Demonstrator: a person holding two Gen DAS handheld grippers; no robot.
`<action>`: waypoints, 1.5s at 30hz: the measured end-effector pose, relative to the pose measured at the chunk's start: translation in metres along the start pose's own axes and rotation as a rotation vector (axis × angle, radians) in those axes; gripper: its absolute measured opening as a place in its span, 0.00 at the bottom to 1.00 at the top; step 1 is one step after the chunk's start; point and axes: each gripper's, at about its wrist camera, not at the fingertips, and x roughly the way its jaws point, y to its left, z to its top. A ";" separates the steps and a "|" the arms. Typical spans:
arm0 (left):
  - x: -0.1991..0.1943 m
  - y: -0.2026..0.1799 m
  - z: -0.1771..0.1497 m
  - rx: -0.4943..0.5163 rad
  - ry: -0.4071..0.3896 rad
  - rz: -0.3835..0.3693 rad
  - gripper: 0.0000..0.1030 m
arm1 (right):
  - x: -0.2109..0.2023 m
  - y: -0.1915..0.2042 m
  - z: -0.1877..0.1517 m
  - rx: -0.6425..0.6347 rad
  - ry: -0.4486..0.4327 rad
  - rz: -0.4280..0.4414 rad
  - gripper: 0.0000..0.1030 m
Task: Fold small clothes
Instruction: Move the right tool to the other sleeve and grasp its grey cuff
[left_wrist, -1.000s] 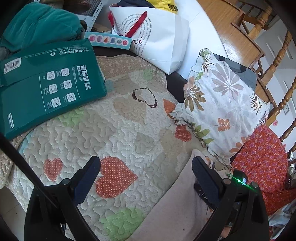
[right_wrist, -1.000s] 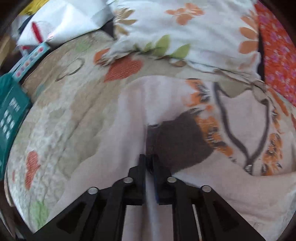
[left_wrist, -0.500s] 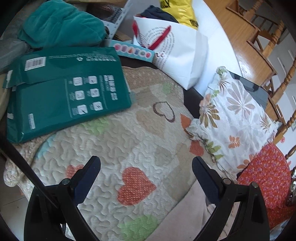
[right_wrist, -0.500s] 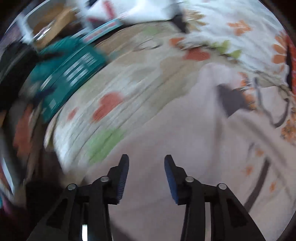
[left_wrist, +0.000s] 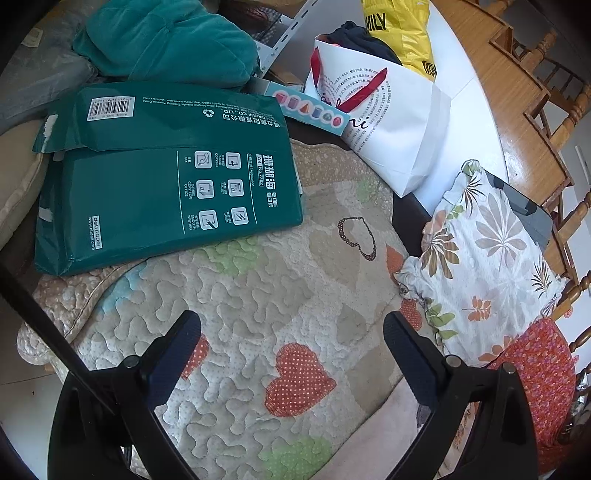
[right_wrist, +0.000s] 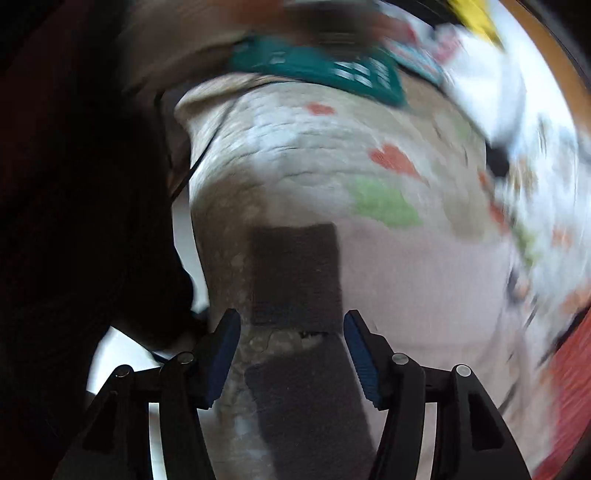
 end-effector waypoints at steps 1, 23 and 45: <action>-0.001 0.001 0.000 0.003 -0.006 0.004 0.96 | 0.006 0.006 0.000 -0.042 -0.003 -0.029 0.61; -0.006 0.002 0.001 -0.020 -0.050 0.025 0.96 | -0.122 -0.343 0.006 1.035 -0.511 -0.152 0.01; 0.020 -0.049 -0.023 0.065 0.031 -0.013 0.96 | 0.133 -0.350 0.014 0.836 0.036 -0.071 0.59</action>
